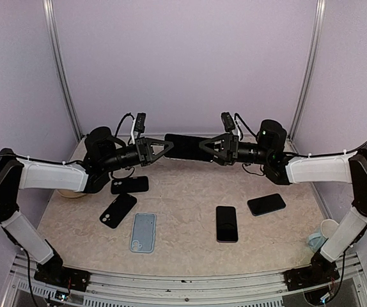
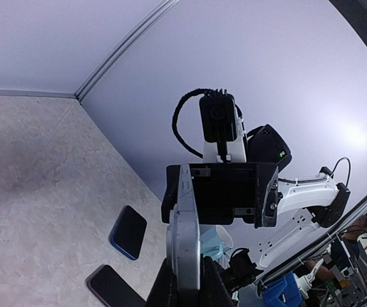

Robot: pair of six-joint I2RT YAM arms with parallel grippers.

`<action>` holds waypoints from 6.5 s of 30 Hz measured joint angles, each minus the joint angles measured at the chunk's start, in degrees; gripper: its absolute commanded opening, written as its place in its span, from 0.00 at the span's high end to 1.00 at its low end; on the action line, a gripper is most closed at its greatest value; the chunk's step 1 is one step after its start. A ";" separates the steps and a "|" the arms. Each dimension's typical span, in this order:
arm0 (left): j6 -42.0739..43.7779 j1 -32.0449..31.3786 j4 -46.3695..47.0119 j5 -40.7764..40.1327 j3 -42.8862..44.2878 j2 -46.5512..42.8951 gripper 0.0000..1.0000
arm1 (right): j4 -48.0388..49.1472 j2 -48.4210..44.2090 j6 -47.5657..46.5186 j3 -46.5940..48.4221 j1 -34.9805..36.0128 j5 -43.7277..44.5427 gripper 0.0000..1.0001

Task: Put the phone into the phone case
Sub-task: Pass from the left arm to the right, then move the phone case to the center of the board.

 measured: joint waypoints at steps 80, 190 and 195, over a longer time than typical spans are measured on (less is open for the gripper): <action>2.21 12.26 -34.29 -24.55 -1.70 -5.05 0.01 | -19.93 1.60 -16.15 2.49 0.37 3.89 1.00; 7.21 1.18 -37.75 -27.63 17.46 25.42 0.01 | -36.94 18.18 -11.96 15.52 -5.86 5.84 1.00; 6.93 0.63 -36.30 -26.16 17.46 25.83 0.01 | -38.42 20.28 -12.20 17.51 -6.21 4.98 1.00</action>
